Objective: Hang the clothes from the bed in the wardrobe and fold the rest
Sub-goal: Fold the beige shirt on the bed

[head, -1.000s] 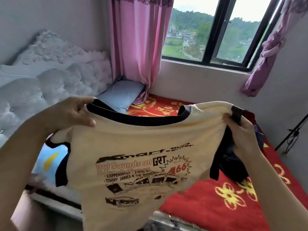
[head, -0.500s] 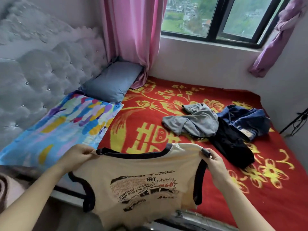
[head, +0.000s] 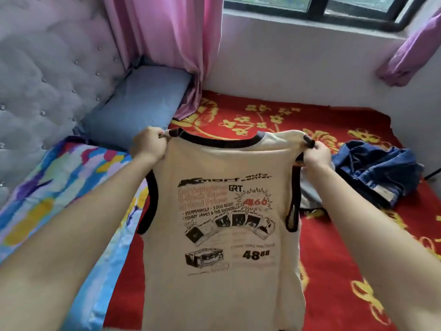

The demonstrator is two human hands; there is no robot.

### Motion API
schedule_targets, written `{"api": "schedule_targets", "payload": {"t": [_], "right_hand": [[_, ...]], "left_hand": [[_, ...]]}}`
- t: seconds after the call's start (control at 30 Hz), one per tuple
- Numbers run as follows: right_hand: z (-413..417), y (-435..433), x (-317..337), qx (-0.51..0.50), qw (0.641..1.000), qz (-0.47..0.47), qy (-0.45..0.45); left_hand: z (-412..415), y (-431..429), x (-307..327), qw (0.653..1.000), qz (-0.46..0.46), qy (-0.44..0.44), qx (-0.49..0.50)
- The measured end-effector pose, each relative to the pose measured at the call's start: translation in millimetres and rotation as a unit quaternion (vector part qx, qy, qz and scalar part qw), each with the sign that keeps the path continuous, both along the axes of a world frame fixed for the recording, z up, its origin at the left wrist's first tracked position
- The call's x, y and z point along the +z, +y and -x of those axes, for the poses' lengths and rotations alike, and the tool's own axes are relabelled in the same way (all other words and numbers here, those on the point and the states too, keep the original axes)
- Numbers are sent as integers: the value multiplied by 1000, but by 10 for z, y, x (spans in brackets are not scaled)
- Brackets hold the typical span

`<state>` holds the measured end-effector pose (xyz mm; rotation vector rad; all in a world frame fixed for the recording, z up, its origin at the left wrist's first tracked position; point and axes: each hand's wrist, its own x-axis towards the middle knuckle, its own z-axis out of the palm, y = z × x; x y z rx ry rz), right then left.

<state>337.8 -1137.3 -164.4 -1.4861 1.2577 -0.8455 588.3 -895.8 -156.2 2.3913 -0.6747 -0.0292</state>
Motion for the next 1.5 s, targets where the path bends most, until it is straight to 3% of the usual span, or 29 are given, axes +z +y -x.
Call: {"api": "schedule_targets", "payload": {"t": [0.07,0.27,0.43,0.57,0.7,0.8,1.0,1.17,1.37,1.5], "right_hand": [[-440,-272,-70,-5,999,-28,24],[-604,74,-1235,108,958,-110,241],[30,724,-2325,114,908,-200,350],[531,1081,-2849,113,876,-223,412],[994,1200,-3231,71,820,-280,494],[1258,1227,-3441,63,813,-279,508],[1563,1313,-3729,24,826,-291,482],[1779,1341,-3755,41,800,-255,542],[1904,1265,-3954,53,843,-212,492],[2144,1367,-3937,-96,925,-199,310]], "left_hand": [[-356,-389,-152,998,8,68,-9],[-111,-244,-1696,952,-176,235,-82],[643,649,-2853,892,-323,315,-16],[1126,1277,-3326,860,-352,360,83],[1368,1674,-3640,835,-296,417,201],[1528,1819,-3828,825,-240,439,263],[1645,1987,-4025,814,-229,402,352],[1765,2108,-3941,817,-227,379,371],[1844,2241,-3890,823,27,389,413],[1994,2494,-3783,760,163,423,465]]}}
